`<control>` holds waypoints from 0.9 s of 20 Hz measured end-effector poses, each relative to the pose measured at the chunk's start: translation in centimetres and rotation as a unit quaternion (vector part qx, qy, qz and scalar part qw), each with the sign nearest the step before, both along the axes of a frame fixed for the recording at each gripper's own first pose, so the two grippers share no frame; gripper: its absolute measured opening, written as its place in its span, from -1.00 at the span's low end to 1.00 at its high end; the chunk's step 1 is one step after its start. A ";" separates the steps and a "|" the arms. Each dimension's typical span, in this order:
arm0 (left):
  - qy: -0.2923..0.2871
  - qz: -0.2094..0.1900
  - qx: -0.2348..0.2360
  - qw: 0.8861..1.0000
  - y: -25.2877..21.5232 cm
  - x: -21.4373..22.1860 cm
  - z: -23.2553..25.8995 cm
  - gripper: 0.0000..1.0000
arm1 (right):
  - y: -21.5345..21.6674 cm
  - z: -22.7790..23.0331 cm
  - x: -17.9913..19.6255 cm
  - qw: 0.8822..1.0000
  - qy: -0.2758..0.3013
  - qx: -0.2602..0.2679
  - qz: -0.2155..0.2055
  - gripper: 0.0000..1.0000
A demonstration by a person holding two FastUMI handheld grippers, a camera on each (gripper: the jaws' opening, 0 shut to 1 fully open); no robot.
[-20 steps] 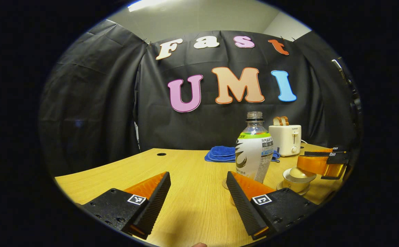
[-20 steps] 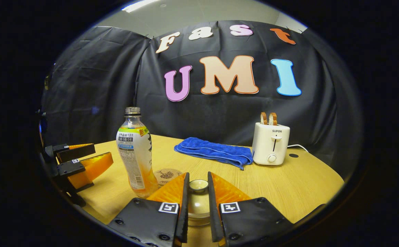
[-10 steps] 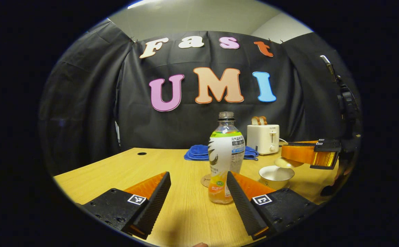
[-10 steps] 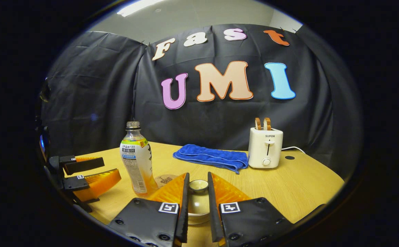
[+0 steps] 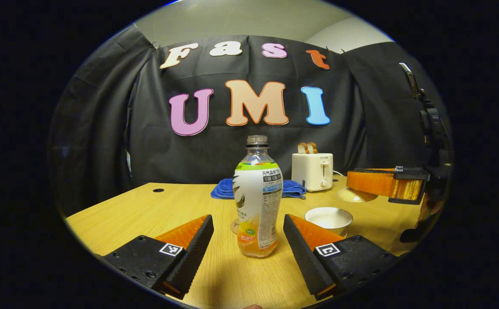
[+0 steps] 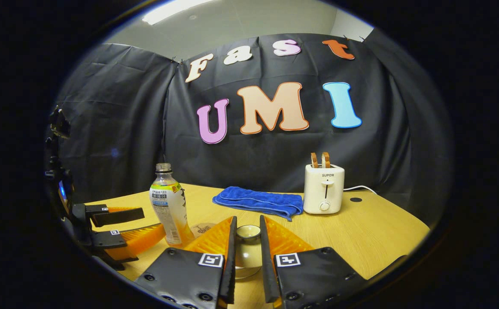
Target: Open the teacup lid with one hand, grasp the water bottle and pour water into the teacup with the other hand; after pouring, place the water bottle on the coaster and then close the teacup lid.
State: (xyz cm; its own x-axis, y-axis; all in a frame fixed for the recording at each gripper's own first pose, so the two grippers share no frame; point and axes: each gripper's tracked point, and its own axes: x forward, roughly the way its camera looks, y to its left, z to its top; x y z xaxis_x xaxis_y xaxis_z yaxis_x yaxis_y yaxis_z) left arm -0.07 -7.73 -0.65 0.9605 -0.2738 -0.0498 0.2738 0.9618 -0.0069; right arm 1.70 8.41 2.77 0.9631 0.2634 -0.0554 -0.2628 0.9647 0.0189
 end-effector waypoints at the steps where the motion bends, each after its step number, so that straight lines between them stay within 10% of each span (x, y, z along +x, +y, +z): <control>1: 0.004 -0.005 0.004 1.000 -0.2 0.3 -0.1 0.92 | -0.3 0.1 -0.1 1.000 -0.001 0.001 -0.002 -0.41; 10: 0.017 -0.017 0.027 0.999 -1.4 3.2 -0.8 0.89 | -3.2 0.7 -0.5 1.000 -0.004 0.016 -0.022 -0.41; 18: 0.017 -0.005 0.056 0.998 -1.5 4.1 -0.9 0.21 | -5.9 1.2 -1.7 0.999 -0.008 0.024 -0.037 -0.41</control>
